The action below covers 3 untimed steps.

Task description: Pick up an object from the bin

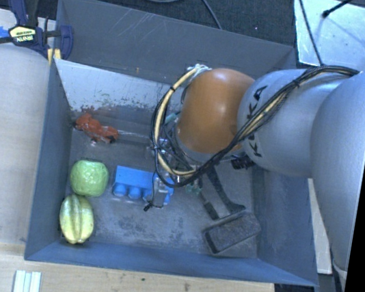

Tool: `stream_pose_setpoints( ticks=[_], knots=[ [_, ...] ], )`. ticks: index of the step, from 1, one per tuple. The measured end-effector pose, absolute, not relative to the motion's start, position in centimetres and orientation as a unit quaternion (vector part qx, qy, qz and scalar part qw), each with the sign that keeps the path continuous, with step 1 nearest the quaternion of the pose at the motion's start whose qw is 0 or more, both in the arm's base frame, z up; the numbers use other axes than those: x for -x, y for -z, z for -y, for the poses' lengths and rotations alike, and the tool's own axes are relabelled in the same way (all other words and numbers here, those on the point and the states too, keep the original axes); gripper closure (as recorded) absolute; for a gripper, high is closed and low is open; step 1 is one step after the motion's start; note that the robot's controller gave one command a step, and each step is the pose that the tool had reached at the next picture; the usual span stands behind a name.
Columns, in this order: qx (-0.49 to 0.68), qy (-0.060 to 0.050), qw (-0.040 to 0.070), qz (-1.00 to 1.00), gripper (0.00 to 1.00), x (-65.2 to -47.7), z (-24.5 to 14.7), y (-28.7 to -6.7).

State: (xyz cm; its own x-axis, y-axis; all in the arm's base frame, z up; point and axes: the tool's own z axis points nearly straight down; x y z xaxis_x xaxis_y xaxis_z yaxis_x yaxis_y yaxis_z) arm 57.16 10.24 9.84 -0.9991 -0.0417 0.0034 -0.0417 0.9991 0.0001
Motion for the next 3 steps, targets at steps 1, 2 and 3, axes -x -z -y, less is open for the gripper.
stream_pose_setpoints(
  ticks=[1, 2, 3],
  knots=[
    [-0.011, 0.001, -0.003, 1.0, 0.0, -57.3, -10.2, -11.6],
    [-0.039, 0.001, 0.0, 0.999, 0.0, -57.2, -10.9, -7.2],
    [-0.013, 0.003, -0.006, 1.0, 1.0, -57.5, -10.4, -7.4]
  ],
)
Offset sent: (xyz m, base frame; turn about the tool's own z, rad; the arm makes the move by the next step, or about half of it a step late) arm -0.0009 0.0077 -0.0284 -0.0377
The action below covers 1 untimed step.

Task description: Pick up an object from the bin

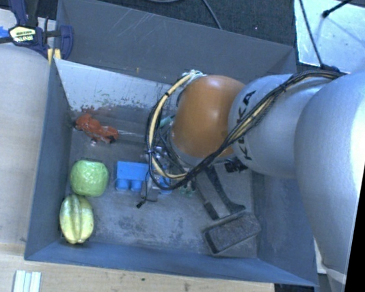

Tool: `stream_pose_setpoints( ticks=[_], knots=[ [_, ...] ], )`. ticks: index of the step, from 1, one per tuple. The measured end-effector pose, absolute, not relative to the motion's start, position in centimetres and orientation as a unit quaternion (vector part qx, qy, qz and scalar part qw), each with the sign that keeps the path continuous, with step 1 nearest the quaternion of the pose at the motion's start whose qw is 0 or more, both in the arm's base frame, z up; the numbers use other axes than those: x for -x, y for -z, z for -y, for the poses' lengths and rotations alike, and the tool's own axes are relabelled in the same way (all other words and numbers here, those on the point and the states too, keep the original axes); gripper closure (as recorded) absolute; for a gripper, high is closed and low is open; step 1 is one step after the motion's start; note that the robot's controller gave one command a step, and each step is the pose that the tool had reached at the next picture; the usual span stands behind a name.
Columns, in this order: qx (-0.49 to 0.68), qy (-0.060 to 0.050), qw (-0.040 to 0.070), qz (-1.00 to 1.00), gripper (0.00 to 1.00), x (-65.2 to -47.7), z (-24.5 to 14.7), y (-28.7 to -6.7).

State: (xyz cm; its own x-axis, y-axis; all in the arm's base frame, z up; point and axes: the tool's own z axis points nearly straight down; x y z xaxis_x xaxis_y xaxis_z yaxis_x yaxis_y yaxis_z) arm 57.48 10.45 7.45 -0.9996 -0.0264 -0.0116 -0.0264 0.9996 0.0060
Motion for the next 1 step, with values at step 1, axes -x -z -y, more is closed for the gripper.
stream_pose_setpoints(
  ticks=[1],
  knots=[
    [0.013, -0.003, 0.006, -1.0, 1.0, -57.48, -10.45, -7.45]
  ],
)
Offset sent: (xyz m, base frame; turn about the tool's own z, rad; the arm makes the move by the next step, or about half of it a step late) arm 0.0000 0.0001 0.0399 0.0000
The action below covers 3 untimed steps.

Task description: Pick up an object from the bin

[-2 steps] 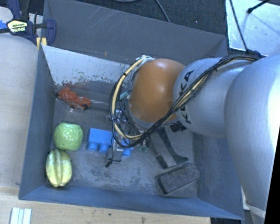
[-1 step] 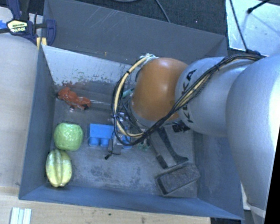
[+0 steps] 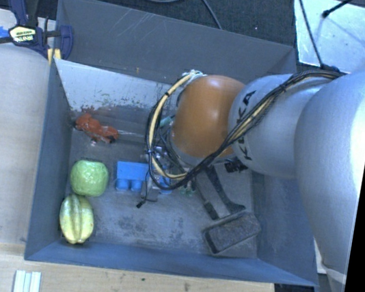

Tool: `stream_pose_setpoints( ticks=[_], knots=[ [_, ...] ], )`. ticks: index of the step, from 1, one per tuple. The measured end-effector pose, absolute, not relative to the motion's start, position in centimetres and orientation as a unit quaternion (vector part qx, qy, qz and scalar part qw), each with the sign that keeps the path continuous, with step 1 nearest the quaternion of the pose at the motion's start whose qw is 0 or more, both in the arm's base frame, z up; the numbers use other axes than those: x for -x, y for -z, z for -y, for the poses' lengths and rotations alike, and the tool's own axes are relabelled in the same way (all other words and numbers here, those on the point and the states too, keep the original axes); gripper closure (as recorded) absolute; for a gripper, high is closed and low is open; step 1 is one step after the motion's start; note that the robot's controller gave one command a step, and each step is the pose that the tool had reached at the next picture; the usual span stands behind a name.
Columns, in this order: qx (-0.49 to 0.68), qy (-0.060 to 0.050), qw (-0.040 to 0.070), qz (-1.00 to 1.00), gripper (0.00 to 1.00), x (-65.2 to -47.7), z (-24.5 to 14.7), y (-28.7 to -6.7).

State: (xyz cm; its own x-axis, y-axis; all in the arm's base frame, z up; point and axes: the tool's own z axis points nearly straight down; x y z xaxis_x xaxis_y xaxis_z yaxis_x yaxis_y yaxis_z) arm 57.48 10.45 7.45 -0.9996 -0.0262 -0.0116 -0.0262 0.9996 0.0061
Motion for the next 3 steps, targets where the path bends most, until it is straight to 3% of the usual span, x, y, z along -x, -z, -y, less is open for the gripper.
stream_pose_setpoints(
  ticks=[1, 3],
  knots=[
    [0.013, -0.003, 0.007, -1.0, 1.0, -57.4, -10.4, -7.8],
    [0.013, -0.002, 0.003, -1.0, 1.0, -57.3, -10.3, -10.5]
  ],
)
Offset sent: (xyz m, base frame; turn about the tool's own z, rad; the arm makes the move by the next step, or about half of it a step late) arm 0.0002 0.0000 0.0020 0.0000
